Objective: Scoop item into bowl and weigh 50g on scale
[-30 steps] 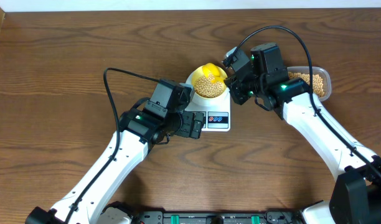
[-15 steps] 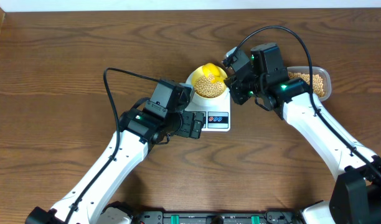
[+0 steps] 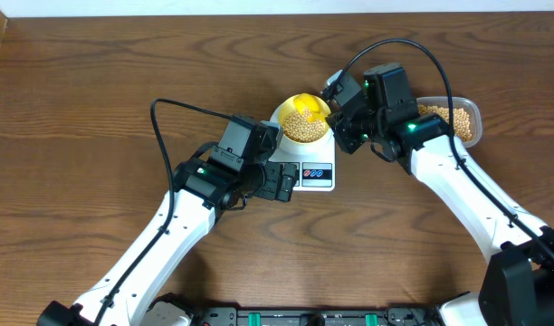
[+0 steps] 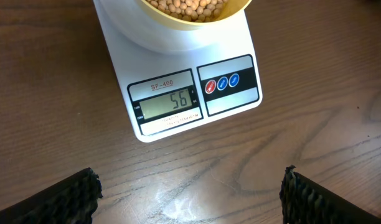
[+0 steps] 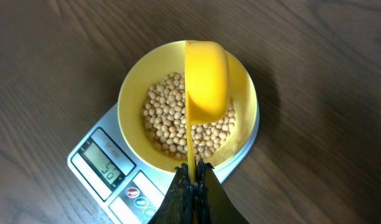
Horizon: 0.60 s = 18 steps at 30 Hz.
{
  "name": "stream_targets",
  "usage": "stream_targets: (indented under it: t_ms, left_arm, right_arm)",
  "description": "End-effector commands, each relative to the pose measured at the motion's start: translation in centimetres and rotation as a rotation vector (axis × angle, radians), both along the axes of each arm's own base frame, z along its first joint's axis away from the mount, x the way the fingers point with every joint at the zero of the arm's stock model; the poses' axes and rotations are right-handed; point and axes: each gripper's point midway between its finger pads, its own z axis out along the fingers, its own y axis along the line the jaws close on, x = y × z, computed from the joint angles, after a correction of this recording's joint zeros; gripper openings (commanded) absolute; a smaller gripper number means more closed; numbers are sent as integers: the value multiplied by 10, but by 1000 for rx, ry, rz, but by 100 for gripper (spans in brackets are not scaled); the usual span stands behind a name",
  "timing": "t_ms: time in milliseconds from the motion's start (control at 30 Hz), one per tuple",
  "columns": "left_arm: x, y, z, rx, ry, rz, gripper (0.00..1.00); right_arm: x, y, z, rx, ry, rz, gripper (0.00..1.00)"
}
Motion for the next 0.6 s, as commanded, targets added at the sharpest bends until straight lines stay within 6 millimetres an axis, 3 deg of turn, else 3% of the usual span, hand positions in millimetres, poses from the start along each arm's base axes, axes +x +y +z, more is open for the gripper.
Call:
stream_targets:
  t_ms: [0, 567]
  left_arm:
    - [-3, 0, 1, -9, -2, -9, 94]
    - [-3, 0, 1, -9, -2, -9, 94]
  right_arm:
    - [8, 0, 4, -43, -44, 4, 1]
    - [1, 9, 1, -80, -60, 51, 1]
